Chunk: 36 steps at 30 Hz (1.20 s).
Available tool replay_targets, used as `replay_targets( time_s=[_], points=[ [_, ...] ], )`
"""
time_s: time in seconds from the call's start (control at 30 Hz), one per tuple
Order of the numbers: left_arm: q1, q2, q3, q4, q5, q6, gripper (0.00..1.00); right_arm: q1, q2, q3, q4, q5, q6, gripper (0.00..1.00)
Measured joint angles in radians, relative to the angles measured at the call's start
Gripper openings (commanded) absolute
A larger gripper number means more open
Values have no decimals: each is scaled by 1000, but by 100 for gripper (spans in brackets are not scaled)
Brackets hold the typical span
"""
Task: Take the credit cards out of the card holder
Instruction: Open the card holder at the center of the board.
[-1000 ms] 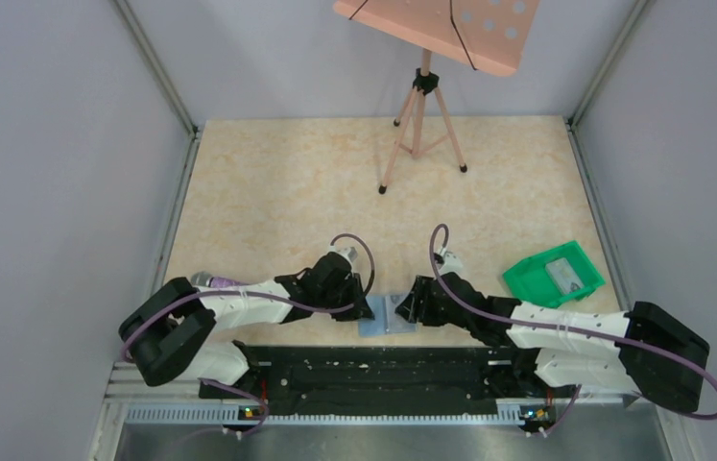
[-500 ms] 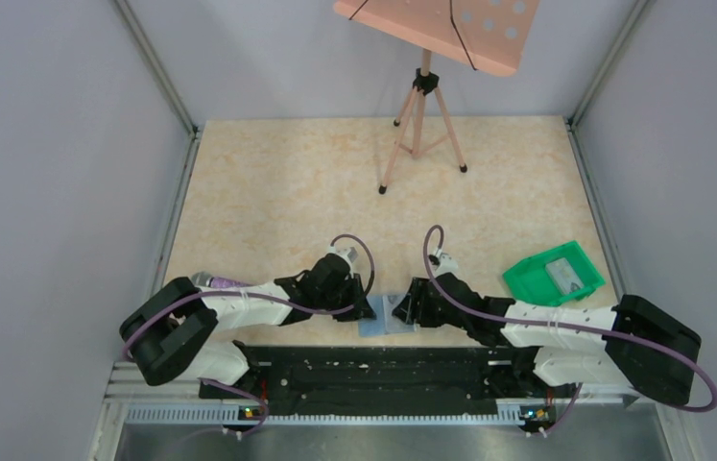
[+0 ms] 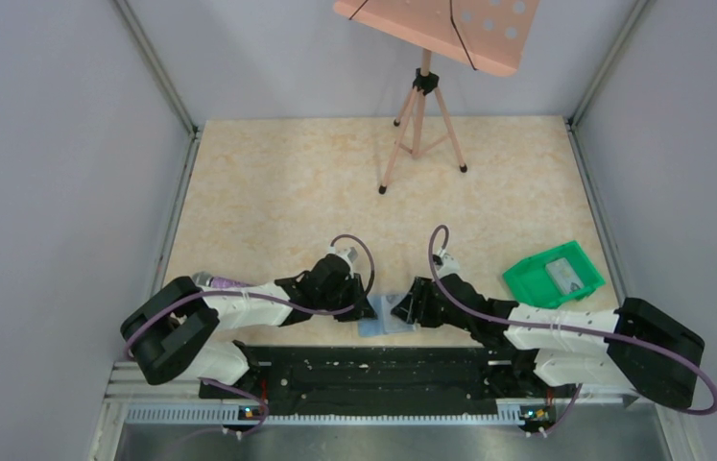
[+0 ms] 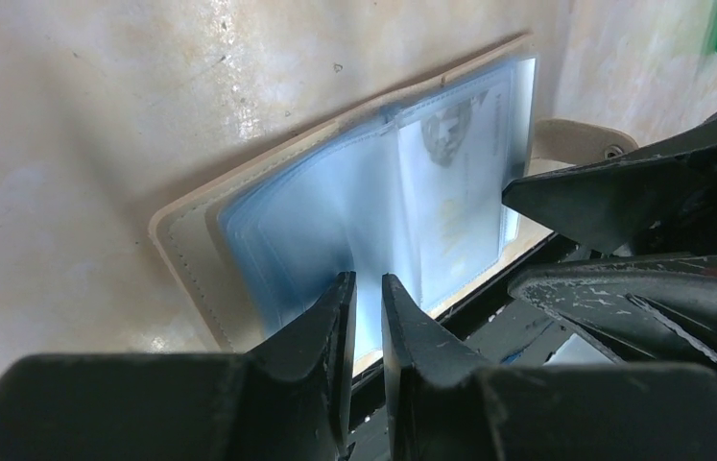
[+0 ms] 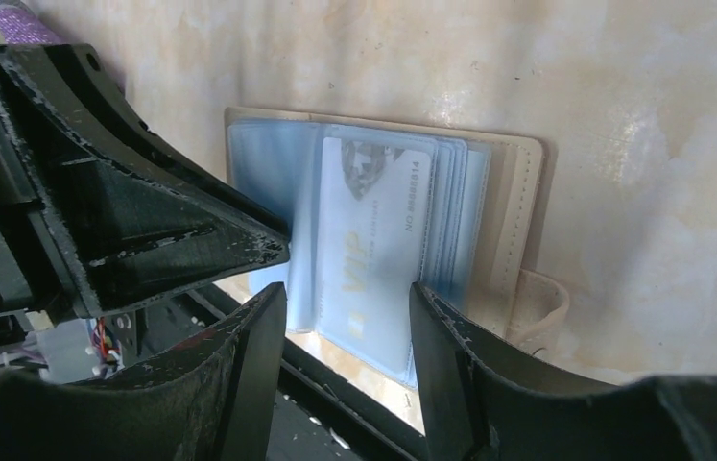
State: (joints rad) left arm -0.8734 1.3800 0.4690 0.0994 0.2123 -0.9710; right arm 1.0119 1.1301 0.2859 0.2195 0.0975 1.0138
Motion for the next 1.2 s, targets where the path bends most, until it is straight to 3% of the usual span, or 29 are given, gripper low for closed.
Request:
replay_targets(
  time_s=[0.73,1.03,1.2],
  points=[
    [-7,1,-11,28,-1,-18,23,0,-47,-11,103,-45,46,50],
    [-11,-32,-11,-27,-31,-16,24,0,-25,-11,161,-95,54,50],
    [-12,-79,13,-146,-80,-10,28,0,34,-10,195,-135,54,50]
  ],
)
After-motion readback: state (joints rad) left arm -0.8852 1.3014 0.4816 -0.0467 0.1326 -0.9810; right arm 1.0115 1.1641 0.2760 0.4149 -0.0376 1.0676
